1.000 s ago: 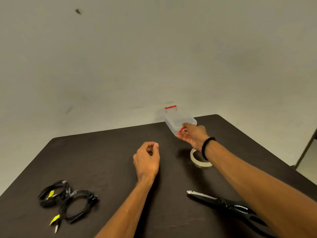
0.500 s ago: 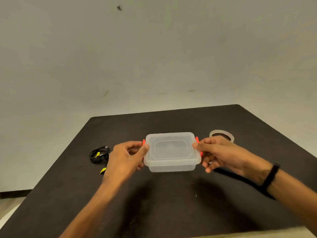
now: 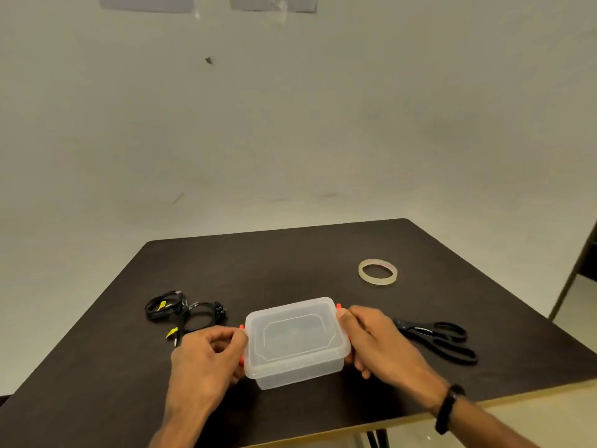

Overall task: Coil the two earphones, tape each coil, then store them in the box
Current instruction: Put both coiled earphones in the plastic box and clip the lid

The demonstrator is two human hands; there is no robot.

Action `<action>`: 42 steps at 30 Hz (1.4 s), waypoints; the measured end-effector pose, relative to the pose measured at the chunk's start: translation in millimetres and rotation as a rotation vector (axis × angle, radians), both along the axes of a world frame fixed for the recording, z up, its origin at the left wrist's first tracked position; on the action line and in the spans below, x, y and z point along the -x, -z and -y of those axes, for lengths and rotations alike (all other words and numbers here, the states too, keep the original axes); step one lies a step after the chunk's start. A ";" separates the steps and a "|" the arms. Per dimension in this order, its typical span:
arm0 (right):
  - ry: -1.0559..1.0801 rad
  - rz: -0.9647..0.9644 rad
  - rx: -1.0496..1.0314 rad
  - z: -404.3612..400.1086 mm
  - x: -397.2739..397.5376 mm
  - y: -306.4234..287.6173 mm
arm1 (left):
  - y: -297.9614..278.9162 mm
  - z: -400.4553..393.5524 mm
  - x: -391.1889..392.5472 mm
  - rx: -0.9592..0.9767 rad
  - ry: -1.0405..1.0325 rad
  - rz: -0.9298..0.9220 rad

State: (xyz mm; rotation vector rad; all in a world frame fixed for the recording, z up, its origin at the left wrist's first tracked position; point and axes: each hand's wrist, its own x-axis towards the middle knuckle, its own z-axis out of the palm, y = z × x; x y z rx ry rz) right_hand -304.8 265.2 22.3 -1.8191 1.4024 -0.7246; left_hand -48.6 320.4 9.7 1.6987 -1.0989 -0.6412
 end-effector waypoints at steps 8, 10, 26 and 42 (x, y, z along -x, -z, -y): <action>0.107 -0.038 0.091 -3.1 -9.8 7.4 | -3.6 -2.5 6.5 0.015 -0.031 -0.015; 0.113 -0.018 0.055 -3.5 -8.0 9.9 | -3.2 -2.1 5.8 -0.006 -0.043 -0.021; 0.140 -0.044 0.266 -2.5 4.5 16.1 | -3.6 -16.2 13.7 -0.015 0.024 0.180; 0.124 0.710 -0.167 25.1 -31.9 -49.8 | -60.7 -2.7 -3.5 0.187 0.029 0.210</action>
